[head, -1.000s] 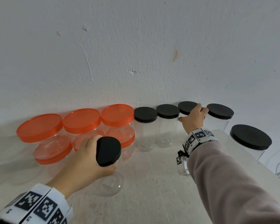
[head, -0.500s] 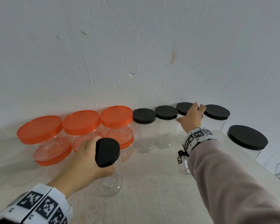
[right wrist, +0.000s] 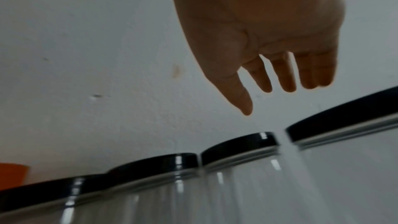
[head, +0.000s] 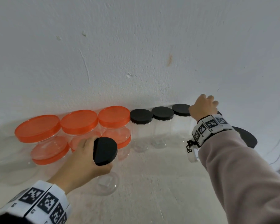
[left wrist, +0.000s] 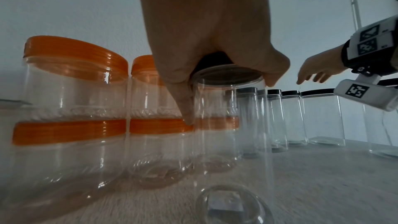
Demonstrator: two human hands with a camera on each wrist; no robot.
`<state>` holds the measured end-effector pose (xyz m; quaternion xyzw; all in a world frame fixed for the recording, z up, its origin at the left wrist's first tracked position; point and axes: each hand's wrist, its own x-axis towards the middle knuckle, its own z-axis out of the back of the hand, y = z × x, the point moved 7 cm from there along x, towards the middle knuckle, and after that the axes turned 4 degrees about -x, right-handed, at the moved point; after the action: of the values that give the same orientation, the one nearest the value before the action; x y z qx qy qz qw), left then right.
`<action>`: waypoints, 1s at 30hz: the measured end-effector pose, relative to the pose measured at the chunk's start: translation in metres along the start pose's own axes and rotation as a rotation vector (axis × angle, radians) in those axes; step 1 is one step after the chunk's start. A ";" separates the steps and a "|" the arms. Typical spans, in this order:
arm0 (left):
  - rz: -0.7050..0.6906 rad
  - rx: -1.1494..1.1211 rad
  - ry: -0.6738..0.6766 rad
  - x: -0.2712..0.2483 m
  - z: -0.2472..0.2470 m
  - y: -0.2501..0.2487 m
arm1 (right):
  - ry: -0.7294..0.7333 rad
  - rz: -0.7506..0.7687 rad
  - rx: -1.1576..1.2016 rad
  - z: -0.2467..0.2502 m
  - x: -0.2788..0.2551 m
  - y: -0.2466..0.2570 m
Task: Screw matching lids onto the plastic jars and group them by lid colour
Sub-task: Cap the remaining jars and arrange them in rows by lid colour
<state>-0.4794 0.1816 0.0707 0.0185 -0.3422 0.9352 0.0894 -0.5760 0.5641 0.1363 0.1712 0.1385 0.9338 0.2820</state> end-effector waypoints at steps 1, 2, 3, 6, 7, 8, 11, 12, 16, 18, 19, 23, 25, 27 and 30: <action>-0.003 0.003 -0.001 0.000 0.000 0.000 | 0.046 -0.070 -0.053 0.000 0.003 -0.009; -0.003 0.006 -0.003 0.000 0.000 0.000 | 0.104 -0.128 -0.100 -0.002 0.004 -0.018; -0.001 0.009 -0.004 0.000 0.000 0.000 | 0.161 -0.172 -0.138 -0.005 0.004 -0.026; 0.006 0.004 -0.005 0.000 -0.001 -0.001 | 0.251 -0.236 -0.156 -0.012 0.003 -0.043; 0.005 0.002 -0.004 0.000 -0.001 -0.001 | 0.253 -0.238 -0.142 -0.014 0.003 -0.046; 0.004 0.002 -0.006 0.000 -0.001 -0.001 | 0.246 -0.238 -0.129 -0.014 0.003 -0.048; 0.008 0.008 -0.009 0.000 -0.001 -0.002 | 0.215 -0.215 -0.113 -0.011 -0.001 -0.048; 0.009 0.006 -0.009 0.000 -0.001 -0.002 | 0.218 -0.200 -0.096 -0.010 -0.003 -0.046; 0.010 0.000 -0.012 0.000 -0.001 -0.001 | 0.287 -0.189 -0.146 -0.006 -0.015 -0.038; 0.010 0.000 -0.009 0.000 -0.001 -0.001 | 0.337 -0.173 -0.164 -0.004 -0.020 -0.036; 0.010 -0.003 -0.005 0.000 -0.001 -0.001 | 0.356 -0.165 -0.164 -0.004 -0.022 -0.036; 0.007 -0.014 -0.001 0.001 -0.001 -0.001 | 0.393 -0.126 -0.131 -0.004 -0.029 -0.035; 0.008 -0.006 -0.004 0.002 -0.001 -0.001 | 0.400 -0.101 -0.115 -0.005 -0.033 -0.032; 0.008 -0.002 -0.004 0.002 -0.002 -0.001 | 0.409 -0.072 -0.103 -0.005 -0.037 -0.030; 0.001 -0.015 -0.003 0.002 -0.002 -0.001 | 0.420 -0.022 -0.123 -0.002 -0.043 -0.029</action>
<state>-0.4813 0.1839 0.0702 0.0188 -0.3495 0.9326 0.0884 -0.5295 0.5625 0.1136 -0.0461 0.1391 0.9525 0.2671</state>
